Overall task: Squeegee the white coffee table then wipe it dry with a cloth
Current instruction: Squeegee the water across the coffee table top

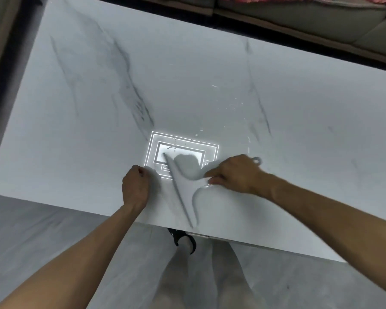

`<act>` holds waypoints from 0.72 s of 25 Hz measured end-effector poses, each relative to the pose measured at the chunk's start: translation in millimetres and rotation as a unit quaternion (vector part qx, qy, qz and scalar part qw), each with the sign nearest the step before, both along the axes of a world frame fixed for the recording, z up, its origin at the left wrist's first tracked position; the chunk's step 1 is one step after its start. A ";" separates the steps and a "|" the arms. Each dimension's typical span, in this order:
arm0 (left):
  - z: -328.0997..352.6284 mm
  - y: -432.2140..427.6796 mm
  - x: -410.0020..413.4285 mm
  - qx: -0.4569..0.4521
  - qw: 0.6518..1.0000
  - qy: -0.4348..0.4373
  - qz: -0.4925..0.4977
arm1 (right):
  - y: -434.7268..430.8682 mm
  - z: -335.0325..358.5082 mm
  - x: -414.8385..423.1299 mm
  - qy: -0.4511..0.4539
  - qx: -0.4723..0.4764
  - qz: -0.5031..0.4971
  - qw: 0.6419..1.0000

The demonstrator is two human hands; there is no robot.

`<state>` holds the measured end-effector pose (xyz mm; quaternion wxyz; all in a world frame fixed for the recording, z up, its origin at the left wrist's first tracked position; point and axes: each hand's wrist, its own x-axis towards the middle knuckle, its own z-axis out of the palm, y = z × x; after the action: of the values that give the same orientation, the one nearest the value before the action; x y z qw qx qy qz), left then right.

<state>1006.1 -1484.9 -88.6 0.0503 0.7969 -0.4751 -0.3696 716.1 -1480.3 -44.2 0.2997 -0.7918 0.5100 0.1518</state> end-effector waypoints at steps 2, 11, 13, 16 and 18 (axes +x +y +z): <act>-3.8 -5.0 18.9 -0.009 1.000 -0.007 0.015 | -7.3 -19.4 63.8 -0.042 0.015 0.095 0.994; -1.7 -41.8 -17.4 0.024 1.000 -0.002 0.016 | -73.1 -29.8 -35.7 -0.025 -0.016 -0.079 0.996; 2.8 -51.4 -47.3 0.015 1.000 0.015 0.009 | -71.9 -25.4 -89.6 0.007 -0.035 -0.148 0.988; -2.3 -78.6 -105.3 -0.020 0.996 -0.012 -0.087 | -66.0 -7.4 -174.3 0.080 -0.054 -0.246 0.964; -12.7 -100.5 -136.4 -0.018 0.984 -0.061 -0.166 | -65.5 8.4 -210.1 0.104 -0.069 -0.277 0.953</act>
<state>869.7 -1585.5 -101.3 -0.0264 0.7269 -0.6098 -0.3148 505.9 -1545.9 -35.8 0.2197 -0.6183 0.7467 0.1091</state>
